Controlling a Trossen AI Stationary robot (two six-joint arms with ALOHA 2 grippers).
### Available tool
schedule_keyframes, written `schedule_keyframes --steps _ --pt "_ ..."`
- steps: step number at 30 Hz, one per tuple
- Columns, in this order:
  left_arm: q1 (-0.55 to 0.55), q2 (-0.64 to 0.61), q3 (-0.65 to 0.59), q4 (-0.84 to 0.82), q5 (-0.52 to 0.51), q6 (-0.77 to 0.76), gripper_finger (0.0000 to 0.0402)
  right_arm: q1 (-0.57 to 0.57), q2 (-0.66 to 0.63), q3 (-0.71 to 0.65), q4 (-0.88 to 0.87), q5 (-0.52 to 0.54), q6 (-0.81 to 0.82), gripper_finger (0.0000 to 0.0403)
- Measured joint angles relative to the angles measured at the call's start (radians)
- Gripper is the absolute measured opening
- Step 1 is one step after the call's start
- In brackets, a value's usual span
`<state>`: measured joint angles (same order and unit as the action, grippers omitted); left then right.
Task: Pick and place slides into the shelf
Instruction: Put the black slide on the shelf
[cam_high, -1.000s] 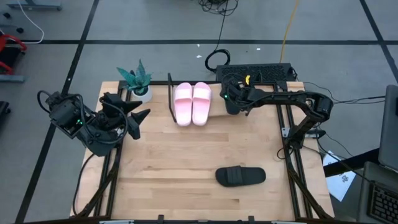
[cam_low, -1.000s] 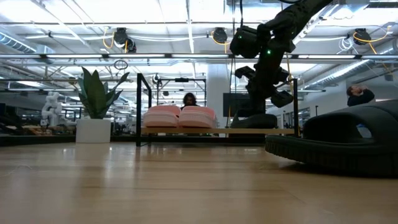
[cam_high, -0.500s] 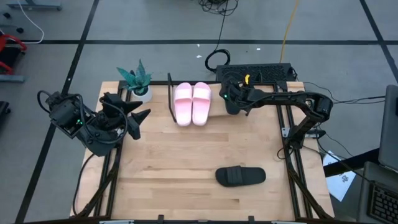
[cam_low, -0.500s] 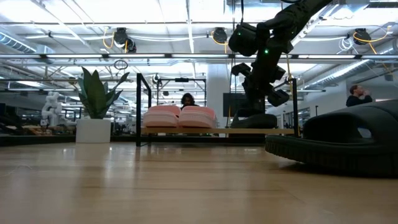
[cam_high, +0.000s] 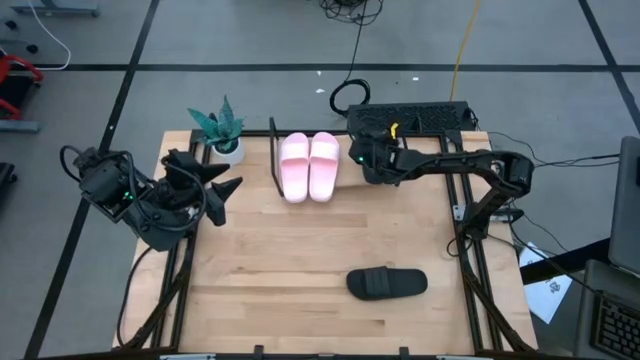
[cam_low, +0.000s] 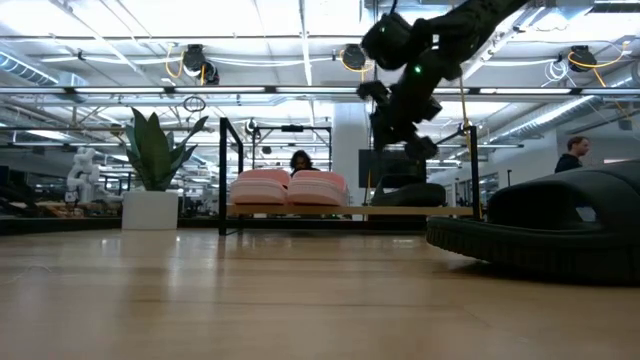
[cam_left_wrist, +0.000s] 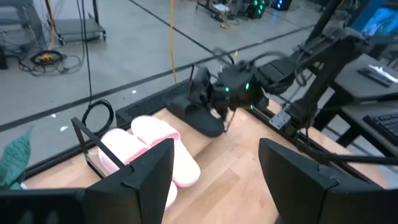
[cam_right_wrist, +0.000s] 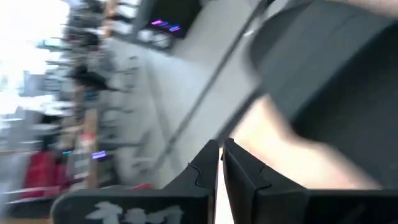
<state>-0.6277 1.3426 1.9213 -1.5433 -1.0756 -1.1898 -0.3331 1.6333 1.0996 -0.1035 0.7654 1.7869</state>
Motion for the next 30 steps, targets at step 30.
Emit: schedule_keyframes --steps 30 --pt "0.415 0.206 -0.408 1.109 0.314 0.577 0.0237 0.322 -0.338 0.000 1.614 -0.934 -0.903 0.0016"
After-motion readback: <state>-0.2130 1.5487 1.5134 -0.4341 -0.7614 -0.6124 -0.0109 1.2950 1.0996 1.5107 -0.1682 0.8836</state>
